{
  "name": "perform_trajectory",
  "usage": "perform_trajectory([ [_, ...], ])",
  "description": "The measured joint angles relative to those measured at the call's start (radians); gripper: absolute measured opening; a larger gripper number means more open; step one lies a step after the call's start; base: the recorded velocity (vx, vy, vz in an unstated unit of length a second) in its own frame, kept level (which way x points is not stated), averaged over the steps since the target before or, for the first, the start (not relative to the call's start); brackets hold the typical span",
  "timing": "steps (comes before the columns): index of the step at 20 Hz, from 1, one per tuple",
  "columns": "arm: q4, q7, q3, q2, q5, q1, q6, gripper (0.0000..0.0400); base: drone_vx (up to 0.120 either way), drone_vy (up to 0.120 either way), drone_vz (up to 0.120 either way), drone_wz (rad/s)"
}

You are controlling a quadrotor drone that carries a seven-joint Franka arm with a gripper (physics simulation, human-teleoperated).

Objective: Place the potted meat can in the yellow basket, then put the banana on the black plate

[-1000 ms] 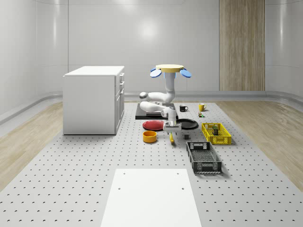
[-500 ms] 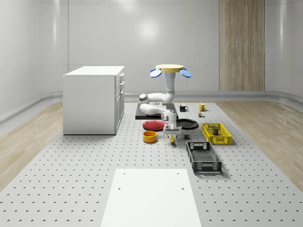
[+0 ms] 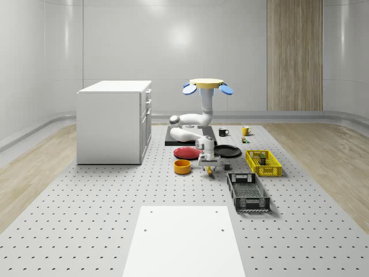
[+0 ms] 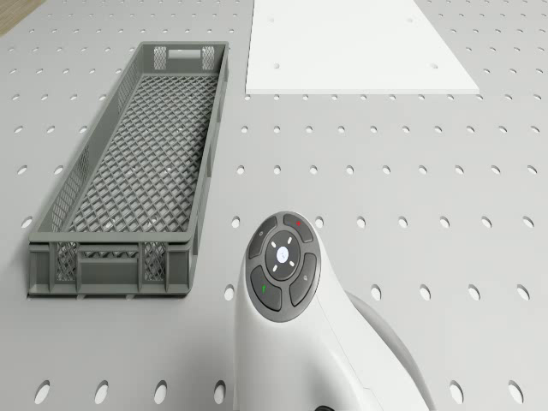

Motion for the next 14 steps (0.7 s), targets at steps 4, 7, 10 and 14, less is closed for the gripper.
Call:
perform_trajectory([
  [4, 0.01, -0.005, -0.014, 0.004, -0.013, -0.001, 0.007, 0.04, 0.0, 0.0, 0.0, 0.0],
  [7, 0.014, -0.007, -0.019, 0.006, -0.019, -0.001, 0.009, 0.0315, 0.0, 0.0, 0.0, 0.0],
  [10, 0.016, -0.008, -0.022, 0.009, -0.022, -0.001, 0.009, 0.0228, 0.0, 0.0, 0.0, 0.0],
  [14, 0.017, -0.016, -0.023, 0.012, -0.026, 0.0, 0.006, 0.0191, 0.0, 0.0, 0.0, 0.0],
])
